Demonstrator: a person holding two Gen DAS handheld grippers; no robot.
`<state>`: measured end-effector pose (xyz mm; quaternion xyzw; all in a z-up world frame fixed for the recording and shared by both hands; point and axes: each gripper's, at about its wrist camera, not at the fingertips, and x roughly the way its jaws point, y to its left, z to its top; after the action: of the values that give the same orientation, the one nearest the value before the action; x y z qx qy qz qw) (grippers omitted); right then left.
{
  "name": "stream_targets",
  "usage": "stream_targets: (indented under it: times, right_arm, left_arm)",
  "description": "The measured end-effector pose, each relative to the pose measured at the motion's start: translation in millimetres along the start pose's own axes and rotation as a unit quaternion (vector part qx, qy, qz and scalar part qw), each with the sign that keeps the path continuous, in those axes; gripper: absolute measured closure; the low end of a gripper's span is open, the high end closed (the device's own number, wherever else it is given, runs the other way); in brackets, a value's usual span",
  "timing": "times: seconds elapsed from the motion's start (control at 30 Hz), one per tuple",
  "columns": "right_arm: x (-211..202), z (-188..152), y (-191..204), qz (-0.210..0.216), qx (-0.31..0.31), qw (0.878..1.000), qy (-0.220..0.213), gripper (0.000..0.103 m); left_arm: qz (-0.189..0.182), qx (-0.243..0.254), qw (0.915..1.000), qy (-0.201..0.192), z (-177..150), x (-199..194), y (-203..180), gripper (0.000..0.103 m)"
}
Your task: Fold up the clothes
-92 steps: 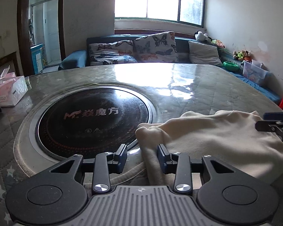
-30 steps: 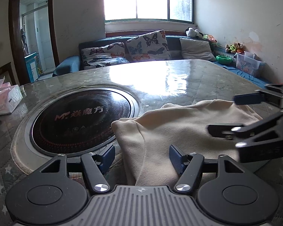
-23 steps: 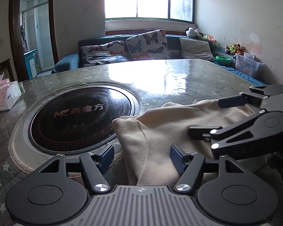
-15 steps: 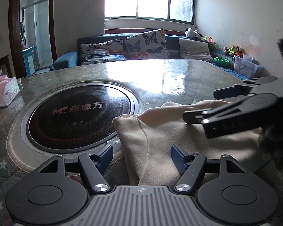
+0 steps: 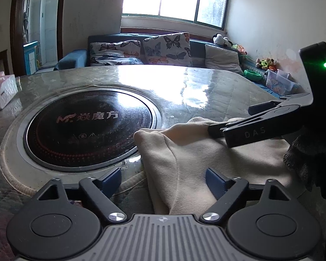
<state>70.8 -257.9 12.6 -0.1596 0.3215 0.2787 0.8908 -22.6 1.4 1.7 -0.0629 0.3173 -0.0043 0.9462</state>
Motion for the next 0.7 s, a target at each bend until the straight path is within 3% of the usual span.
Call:
stream_targets:
  times: [0.13, 0.43, 0.7]
  right_arm:
    - [3.1, 3.5, -2.8, -0.009, 0.02, 1.0, 0.008, 0.0]
    - [6.6, 7.9, 4.6, -0.019, 0.011, 0.999, 0.03, 0.0]
    - [-24.9, -0.3, -0.1, -0.05, 0.014, 0.999, 0.007, 0.0]
  left_arm:
    - [-0.012, -0.001, 0.9999, -0.001, -1.3, 0.3, 1.3, 0.0]
    - [-0.026, -0.011, 0.9996, -0.006, -4.7, -1.6, 6.2, 0.0]
    - [-0.026, -0.012, 0.9996, -0.006, -5.8, -2.1, 7.6, 0.0]
